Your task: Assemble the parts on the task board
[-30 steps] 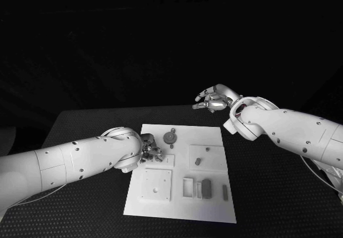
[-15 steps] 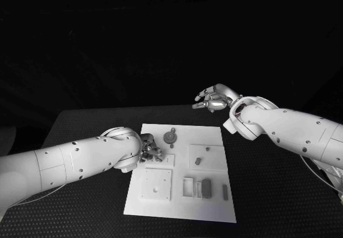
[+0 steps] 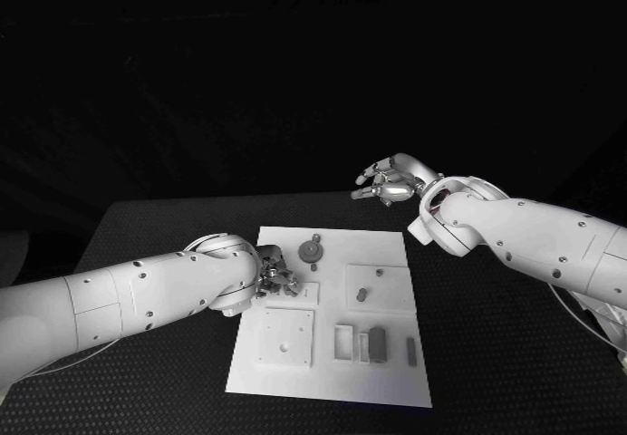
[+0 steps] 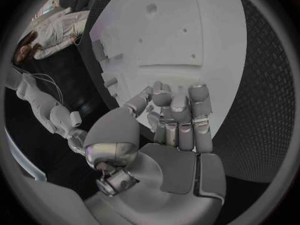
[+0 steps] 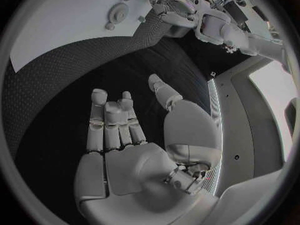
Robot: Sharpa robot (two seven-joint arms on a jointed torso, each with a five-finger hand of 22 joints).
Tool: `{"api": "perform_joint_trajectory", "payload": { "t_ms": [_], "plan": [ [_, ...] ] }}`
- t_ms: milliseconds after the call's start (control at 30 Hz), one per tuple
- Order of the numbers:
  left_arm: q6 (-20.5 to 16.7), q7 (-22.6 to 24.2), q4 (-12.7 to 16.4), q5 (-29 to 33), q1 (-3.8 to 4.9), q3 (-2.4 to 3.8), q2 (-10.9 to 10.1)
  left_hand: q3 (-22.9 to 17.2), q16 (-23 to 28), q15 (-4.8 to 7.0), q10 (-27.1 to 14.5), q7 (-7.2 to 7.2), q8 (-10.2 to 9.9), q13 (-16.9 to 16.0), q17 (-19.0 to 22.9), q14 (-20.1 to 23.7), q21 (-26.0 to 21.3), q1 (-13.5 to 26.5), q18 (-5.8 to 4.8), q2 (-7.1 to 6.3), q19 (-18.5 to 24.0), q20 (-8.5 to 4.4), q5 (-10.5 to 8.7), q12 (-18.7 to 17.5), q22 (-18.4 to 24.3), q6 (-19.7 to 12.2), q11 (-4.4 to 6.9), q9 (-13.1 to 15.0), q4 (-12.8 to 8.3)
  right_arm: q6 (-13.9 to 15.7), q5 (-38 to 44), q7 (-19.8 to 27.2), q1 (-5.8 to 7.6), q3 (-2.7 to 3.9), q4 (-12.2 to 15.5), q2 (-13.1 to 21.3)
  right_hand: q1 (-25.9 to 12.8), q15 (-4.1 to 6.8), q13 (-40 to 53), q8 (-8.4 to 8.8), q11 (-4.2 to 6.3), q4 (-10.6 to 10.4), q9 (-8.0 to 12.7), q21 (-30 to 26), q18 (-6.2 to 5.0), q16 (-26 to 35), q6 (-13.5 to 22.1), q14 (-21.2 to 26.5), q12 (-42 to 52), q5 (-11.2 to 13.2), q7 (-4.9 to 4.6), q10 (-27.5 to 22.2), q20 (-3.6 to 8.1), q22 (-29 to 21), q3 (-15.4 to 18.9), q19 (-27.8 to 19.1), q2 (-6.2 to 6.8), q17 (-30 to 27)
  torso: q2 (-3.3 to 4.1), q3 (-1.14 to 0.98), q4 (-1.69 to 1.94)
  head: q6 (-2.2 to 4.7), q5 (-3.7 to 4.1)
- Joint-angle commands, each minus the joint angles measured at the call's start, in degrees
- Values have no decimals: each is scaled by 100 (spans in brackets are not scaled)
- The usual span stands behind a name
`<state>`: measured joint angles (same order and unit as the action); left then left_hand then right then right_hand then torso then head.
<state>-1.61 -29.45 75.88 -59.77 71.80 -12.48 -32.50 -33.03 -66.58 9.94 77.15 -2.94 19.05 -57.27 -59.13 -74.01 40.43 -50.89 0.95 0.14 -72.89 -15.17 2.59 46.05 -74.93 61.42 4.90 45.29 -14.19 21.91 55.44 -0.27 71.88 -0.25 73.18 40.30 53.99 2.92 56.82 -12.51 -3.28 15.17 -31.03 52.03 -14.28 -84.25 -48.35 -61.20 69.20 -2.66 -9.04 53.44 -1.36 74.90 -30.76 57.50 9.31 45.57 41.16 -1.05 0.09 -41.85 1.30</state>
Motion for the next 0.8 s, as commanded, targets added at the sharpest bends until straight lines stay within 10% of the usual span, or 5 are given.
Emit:
{"api": "perform_joint_trajectory", "payload": {
  "t_ms": [33,800],
  "plan": [
    [-94,61,10,-65,-15,-3,17,-38,-48,119,-15,181,-26,9,30,180,39,-173,241,129,-27,-63,39,-24,-108,412,35,25,-58,-73,-6,68,1,3,11,1,-8,-1,-9,6,5,-13,-2,-19,-72,-25,13,50,23,-17,-61,-24,-48,49,35,-4,-54,-6,-2,-2,-1,0,3],
    [-327,151,50,-65,-23,-2,-11,-56,-179,142,67,208,-55,70,205,180,69,-249,227,183,-68,-56,47,-34,-109,516,60,63,-157,-94,-28,63,1,3,5,14,-34,-2,-15,7,3,-24,-1,-23,-72,-27,18,56,26,-17,-62,-28,-51,48,45,-5,-63,-9,-1,-2,1,-6,3]
  ]
}}
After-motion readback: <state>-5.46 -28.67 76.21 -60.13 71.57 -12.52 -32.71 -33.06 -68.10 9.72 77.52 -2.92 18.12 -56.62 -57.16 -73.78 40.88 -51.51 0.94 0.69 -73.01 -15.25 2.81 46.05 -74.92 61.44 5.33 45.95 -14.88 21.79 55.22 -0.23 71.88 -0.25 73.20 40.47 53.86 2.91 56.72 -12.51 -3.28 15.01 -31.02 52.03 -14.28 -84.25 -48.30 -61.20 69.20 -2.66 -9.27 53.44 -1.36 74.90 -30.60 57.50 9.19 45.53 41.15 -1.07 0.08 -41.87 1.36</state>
